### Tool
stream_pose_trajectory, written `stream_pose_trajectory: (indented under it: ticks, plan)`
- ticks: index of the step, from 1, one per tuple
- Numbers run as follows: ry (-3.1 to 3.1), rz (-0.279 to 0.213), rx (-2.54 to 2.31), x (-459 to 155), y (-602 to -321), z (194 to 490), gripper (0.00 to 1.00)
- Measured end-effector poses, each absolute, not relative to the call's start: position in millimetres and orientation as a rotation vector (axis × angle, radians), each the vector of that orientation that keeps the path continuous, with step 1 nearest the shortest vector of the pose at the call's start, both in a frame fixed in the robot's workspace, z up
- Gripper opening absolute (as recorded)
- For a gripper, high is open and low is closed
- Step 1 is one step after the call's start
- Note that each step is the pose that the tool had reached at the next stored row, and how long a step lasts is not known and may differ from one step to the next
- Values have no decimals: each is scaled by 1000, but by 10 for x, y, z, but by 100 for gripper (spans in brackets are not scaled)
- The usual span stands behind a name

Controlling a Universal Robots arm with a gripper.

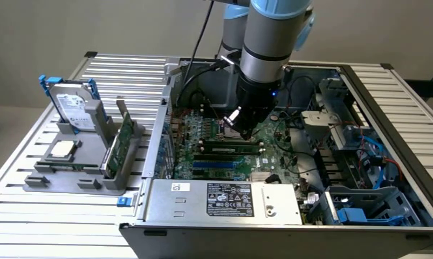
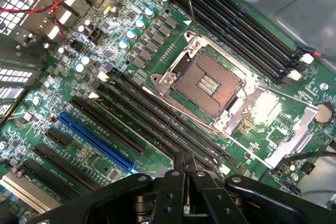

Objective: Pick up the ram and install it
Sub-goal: 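Press down the ram until it locks into place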

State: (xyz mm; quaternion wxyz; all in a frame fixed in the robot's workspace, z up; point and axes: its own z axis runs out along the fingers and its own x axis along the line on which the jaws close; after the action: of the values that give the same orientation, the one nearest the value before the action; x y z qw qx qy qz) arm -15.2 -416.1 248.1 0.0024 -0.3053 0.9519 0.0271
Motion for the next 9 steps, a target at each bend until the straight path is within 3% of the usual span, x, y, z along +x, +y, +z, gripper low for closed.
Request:
stream_pose_trajectory:
  ticks: [9]
  plan:
    - [3037, 64, -785, -152, -4160, 2470, 11]
